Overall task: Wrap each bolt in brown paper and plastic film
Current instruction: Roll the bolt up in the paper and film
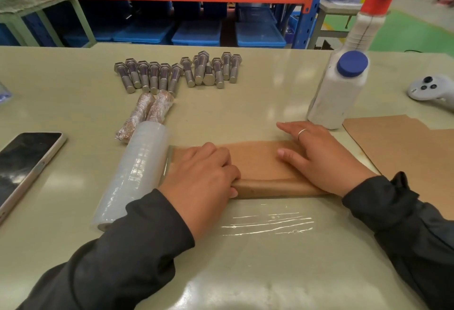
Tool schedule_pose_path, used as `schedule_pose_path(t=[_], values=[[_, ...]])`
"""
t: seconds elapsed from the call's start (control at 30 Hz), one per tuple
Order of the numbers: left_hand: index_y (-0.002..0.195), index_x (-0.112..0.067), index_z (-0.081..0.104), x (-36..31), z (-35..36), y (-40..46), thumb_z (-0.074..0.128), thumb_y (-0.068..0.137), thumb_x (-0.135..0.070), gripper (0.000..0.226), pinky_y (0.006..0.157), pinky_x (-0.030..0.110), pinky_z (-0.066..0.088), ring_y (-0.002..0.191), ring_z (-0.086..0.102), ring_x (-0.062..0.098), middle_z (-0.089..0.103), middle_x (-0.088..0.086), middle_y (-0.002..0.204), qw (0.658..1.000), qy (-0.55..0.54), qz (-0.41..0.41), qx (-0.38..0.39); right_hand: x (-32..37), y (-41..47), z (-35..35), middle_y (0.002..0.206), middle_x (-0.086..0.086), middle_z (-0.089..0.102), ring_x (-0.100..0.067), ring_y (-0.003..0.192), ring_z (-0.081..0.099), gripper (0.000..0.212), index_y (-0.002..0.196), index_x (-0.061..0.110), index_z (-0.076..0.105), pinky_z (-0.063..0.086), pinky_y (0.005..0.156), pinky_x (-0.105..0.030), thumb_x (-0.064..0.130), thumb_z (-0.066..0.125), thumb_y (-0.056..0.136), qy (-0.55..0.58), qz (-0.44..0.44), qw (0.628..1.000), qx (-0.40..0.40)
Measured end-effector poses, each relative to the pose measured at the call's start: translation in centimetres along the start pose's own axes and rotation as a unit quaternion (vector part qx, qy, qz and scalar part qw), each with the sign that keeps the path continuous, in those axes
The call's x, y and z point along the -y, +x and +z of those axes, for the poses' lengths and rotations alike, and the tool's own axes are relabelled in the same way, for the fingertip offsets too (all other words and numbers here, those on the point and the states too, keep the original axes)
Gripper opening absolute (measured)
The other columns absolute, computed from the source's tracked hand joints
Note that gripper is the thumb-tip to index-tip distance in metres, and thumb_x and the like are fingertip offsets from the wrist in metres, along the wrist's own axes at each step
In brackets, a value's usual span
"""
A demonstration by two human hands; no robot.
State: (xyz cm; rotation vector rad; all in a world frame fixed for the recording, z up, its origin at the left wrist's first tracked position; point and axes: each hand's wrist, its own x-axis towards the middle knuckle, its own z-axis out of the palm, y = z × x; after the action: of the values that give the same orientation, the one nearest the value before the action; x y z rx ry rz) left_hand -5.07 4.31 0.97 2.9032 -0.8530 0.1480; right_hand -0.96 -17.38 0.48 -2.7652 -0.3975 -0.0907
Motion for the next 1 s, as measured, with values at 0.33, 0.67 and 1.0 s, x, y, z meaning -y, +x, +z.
schedule_pose_path(t=[0.33,0.67,1.0], values=[[0.076,-0.016,0.071,-0.3,-0.2,-0.2,0.085,0.061,-0.021,0.021,0.061,0.032,0.044,0.07,0.058,0.021,0.059,-0.002,0.074,0.998,0.019,0.033,-0.059,-0.3,1.0,0.9,0.096,0.008,0.045,-0.016,0.109,0.043,0.024,0.113,0.026,0.065,0.021,0.09,-0.025,0.03,0.055,0.092,-0.024,0.016,0.999,-0.039],[0.064,-0.016,0.069,-0.8,0.0,-0.4,0.084,0.055,-0.015,0.018,0.06,0.031,0.019,0.064,0.057,0.024,0.057,-0.002,0.066,0.994,0.045,0.014,-0.095,1.6,-0.3,-1.3,0.07,0.008,0.044,-0.006,0.061,0.042,0.013,0.086,0.016,0.042,0.033,0.058,-0.008,0.006,0.041,0.095,0.051,-0.045,0.991,-0.115],[0.051,-0.017,0.064,-1.7,-0.1,-0.5,0.089,0.037,-0.01,0.029,0.05,0.023,0.034,0.056,0.054,0.019,0.052,-0.001,0.055,0.991,0.09,0.006,-0.096,2.6,-1.7,-2.5,0.072,0.006,0.057,-0.012,0.068,0.051,0.039,0.088,0.017,0.06,0.036,0.058,-0.02,0.042,0.079,0.065,0.077,-0.016,0.991,0.112]])
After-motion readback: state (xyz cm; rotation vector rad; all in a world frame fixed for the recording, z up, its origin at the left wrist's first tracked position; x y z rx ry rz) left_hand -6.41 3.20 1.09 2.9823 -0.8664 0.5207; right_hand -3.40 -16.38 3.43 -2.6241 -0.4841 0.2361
